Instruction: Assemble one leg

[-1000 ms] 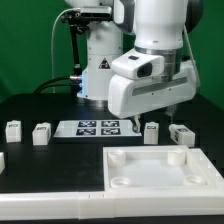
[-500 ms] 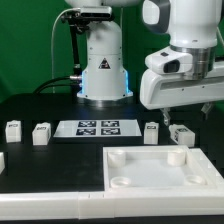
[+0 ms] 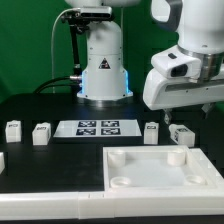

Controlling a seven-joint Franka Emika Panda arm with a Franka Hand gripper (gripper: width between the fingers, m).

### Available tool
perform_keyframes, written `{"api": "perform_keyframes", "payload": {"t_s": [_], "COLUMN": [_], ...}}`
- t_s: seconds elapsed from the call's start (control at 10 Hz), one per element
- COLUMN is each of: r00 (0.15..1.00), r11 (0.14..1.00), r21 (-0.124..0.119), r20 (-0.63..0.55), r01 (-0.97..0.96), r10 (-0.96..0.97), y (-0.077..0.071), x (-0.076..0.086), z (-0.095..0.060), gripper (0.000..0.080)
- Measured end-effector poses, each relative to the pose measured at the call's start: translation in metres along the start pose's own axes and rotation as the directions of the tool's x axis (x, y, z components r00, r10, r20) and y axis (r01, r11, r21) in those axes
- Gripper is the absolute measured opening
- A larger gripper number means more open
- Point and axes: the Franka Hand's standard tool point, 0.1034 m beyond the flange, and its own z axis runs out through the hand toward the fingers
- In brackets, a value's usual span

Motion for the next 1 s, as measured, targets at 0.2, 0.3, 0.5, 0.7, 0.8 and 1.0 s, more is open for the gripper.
{"api": "perform_keyframes", "payload": {"t_s": [0.2, 0.3, 0.5, 0.7, 0.8, 1.0], "r00": [0.987, 0.972, 0.926, 0.891, 0.895, 0.894], "r11": [1.0, 1.0, 1.0, 1.0, 1.0, 0.999], "r21": [-0.002, -0.001, 0.003, -0.002, 0.0, -0.001], "r20": [0.16, 0.233, 0.377, 0.453, 0.444, 0.448], "r01": [-0.004, -0.004, -0.005, -0.029, -0.03, -0.033], "r10": [0.004, 0.004, 0.004, 0.027, 0.027, 0.03], "y": [0.002, 0.002, 0.002, 0.003, 0.002, 0.002], "x": [-0.006, -0.006, -0.005, -0.004, -0.002, -0.003], "z": [0.01, 0.013, 0.02, 0.031, 0.033, 0.04], "gripper": [0.0649, 0.0649, 0.0649, 0.0649, 0.0649, 0.0649]}}
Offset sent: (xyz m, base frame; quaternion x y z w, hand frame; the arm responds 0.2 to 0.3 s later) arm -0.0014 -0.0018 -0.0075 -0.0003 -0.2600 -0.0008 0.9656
